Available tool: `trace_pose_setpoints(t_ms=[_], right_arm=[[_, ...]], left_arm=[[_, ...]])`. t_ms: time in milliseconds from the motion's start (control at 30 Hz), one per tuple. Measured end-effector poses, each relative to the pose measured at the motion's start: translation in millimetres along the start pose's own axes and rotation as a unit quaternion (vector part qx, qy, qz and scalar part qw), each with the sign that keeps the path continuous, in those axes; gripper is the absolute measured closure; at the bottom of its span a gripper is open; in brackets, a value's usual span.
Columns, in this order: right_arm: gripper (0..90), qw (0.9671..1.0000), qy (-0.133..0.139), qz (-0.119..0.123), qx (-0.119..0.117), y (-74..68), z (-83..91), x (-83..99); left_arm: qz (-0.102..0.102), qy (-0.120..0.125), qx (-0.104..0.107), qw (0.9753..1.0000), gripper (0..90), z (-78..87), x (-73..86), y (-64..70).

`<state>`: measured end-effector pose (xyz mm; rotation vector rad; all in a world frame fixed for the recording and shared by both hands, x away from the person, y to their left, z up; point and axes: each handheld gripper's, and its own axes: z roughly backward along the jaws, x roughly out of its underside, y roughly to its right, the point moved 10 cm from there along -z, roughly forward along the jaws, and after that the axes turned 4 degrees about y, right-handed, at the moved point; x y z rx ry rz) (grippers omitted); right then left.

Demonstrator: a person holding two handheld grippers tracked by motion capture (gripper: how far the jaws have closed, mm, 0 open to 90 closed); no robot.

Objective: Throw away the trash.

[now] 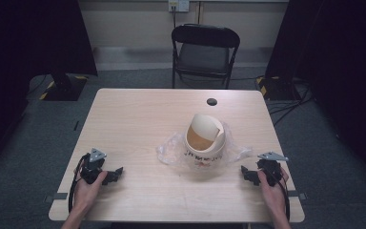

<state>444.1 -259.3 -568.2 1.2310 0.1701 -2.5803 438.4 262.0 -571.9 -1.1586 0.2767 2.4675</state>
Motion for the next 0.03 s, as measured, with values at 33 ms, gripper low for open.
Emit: trace_pose_setpoints(t_ms=[33], right_arm=[[9.5, 1.0000, 0.000, 0.000, 0.000, -0.1, 0.1, 0.1]], left_arm=[[-0.003, -0.003, -0.002, 1.0000, 3.2, -0.4, 0.0, -1.1]])
